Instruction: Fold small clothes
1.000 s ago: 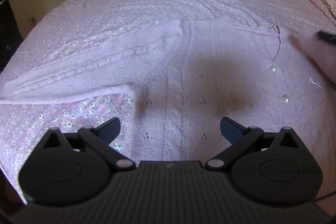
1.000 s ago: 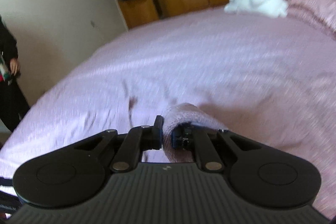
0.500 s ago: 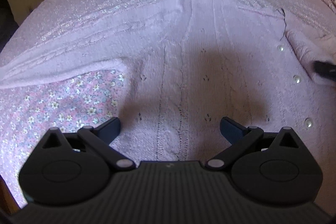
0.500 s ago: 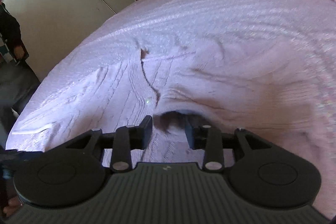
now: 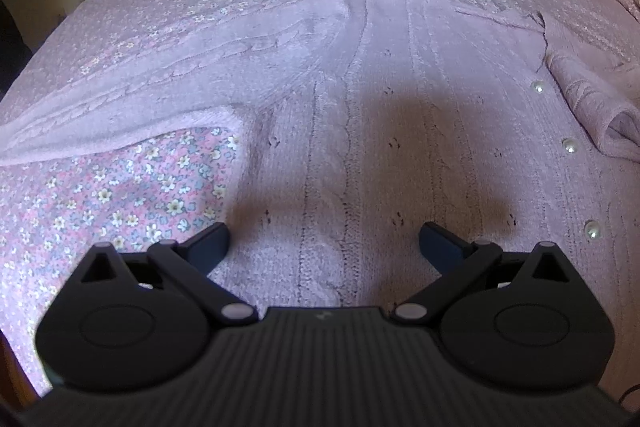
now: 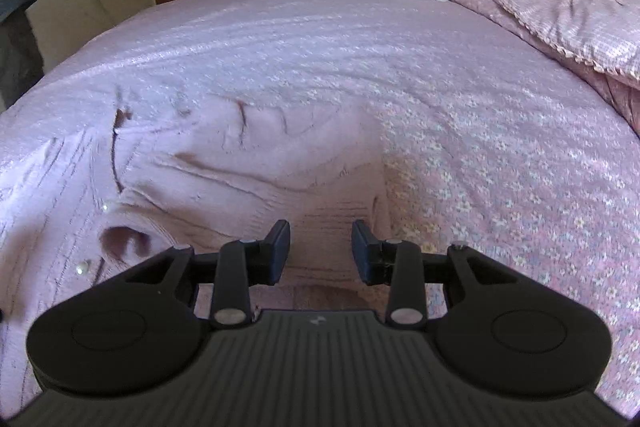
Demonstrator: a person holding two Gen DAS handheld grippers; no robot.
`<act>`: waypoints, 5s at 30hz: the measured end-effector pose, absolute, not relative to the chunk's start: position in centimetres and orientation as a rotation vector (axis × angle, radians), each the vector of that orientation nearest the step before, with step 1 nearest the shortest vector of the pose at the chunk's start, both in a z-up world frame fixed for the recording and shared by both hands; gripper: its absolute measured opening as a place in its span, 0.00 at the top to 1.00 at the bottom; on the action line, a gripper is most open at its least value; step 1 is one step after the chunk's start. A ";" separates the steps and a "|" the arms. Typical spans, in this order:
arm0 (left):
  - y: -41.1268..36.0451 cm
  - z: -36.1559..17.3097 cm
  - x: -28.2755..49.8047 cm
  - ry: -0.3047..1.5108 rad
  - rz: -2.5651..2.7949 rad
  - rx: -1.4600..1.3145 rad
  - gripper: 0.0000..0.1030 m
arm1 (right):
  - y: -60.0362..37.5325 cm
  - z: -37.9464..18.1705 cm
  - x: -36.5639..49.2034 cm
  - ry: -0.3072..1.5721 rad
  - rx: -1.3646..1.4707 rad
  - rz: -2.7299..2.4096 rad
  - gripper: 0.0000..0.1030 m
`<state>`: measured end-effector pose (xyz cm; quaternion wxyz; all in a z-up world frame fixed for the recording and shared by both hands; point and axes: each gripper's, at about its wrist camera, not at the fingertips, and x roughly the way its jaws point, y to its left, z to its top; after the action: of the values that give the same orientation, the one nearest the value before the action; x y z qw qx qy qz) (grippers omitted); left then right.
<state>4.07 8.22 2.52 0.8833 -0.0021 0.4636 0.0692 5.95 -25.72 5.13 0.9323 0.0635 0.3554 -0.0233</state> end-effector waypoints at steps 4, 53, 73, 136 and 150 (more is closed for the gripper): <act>8.0 2.8 3.8 0.966 0.141 -0.002 0.00 | -25.2 4.6 5.4 0.712 0.097 -0.060 0.60; 14.5 5.9 -0.2 0.874 0.231 -0.094 0.00 | -0.5 9.8 13.0 0.742 0.117 0.558 0.88; 10.9 6.5 5.4 0.874 0.152 -0.034 0.00 | -16.1 7.5 6.1 0.787 0.076 0.284 0.48; 33.7 6.9 6.0 0.862 0.600 -0.456 0.39 | -21.0 4.4 -5.2 0.914 0.183 0.102 0.29; 34.3 3.9 8.2 0.808 0.676 -0.459 0.12 | -20.3 4.3 -4.6 0.920 0.166 0.079 0.25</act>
<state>8.18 34.34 3.88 0.8394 -0.2172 0.3823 0.3196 -4.62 -20.29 4.31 0.8921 0.0799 0.4431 0.0379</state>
